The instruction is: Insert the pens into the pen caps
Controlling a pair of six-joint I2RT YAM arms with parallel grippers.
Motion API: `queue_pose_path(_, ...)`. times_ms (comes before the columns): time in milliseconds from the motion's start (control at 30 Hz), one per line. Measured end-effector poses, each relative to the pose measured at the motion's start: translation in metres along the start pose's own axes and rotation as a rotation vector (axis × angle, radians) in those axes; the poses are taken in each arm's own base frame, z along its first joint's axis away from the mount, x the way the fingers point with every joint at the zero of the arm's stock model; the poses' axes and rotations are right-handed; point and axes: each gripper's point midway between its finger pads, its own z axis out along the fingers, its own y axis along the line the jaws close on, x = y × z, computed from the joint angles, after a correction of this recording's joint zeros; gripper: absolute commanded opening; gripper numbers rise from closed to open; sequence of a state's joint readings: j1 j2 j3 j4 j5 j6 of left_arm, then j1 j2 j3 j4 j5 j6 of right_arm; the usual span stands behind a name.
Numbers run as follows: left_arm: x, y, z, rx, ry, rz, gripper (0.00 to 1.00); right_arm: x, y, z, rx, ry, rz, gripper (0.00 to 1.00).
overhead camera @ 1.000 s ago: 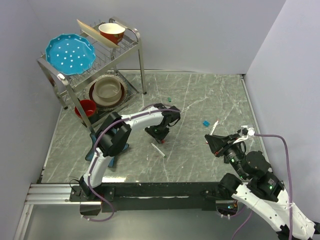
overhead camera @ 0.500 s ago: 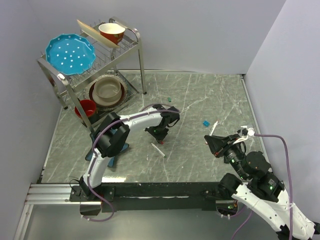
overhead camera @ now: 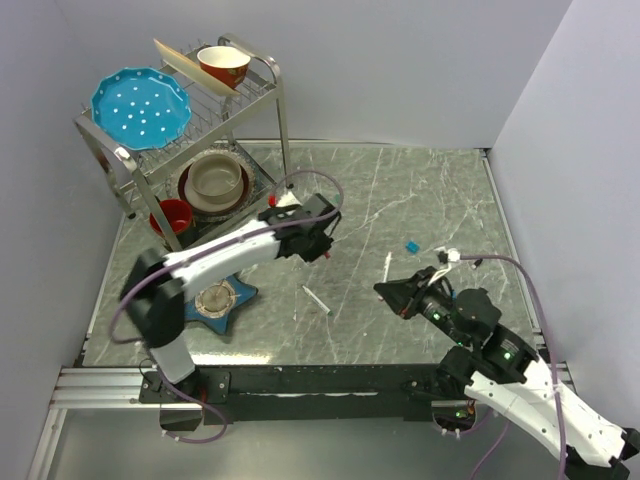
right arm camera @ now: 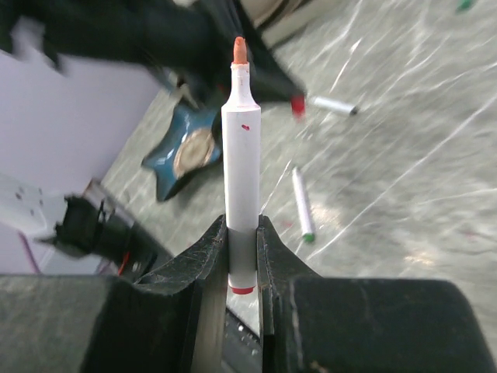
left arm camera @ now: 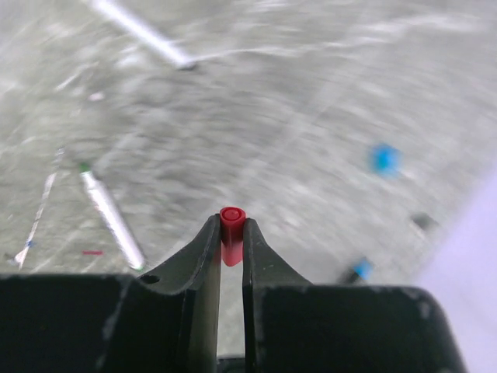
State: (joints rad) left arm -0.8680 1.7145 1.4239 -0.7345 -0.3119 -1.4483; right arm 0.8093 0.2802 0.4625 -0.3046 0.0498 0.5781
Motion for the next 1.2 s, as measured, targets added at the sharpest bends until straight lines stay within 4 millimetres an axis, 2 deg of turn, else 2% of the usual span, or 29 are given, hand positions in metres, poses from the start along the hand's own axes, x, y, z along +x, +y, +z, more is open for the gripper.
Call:
queue_pose_path(133, -0.016, -0.026, -0.049, 0.245, -0.027, 0.085, 0.01, 0.021, 0.008, 0.013, -0.072, 0.066, 0.013, 0.0)
queue_pose_path(233, -0.022, -0.036, -0.077, 0.376, -0.043, 0.135, 0.01, 0.03, 0.014, 0.024, -0.104, 0.111, 0.024, 0.0)
queue_pose_path(400, -0.026, -0.041, -0.115, 0.546, -0.067, 0.225, 0.01, 0.042, 0.024, 0.045, -0.151, 0.176, 0.046, 0.0)
queue_pose_path(500, -0.025, -0.038, -0.131, 0.628, -0.079, 0.271, 0.01, 0.049, 0.03, 0.055, -0.178, 0.21, 0.063, 0.0)
queue_pose_path(800, -0.026, -0.03, -0.15, 0.736, -0.116, 0.322, 0.01, 0.067, 0.046, 0.072, -0.242, 0.285, 0.088, 0.0)
queue_pose_path(967, -0.026, -0.031, -0.15, 0.748, -0.126, 0.337, 0.01, 0.065, 0.058, 0.076, -0.266, 0.291, 0.085, 0.0)
queue_pose_path(1200, -0.025, -0.027, -0.15, 0.749, -0.129, 0.344, 0.01, 0.06, 0.064, 0.077, -0.282, 0.279, 0.083, 0.0)
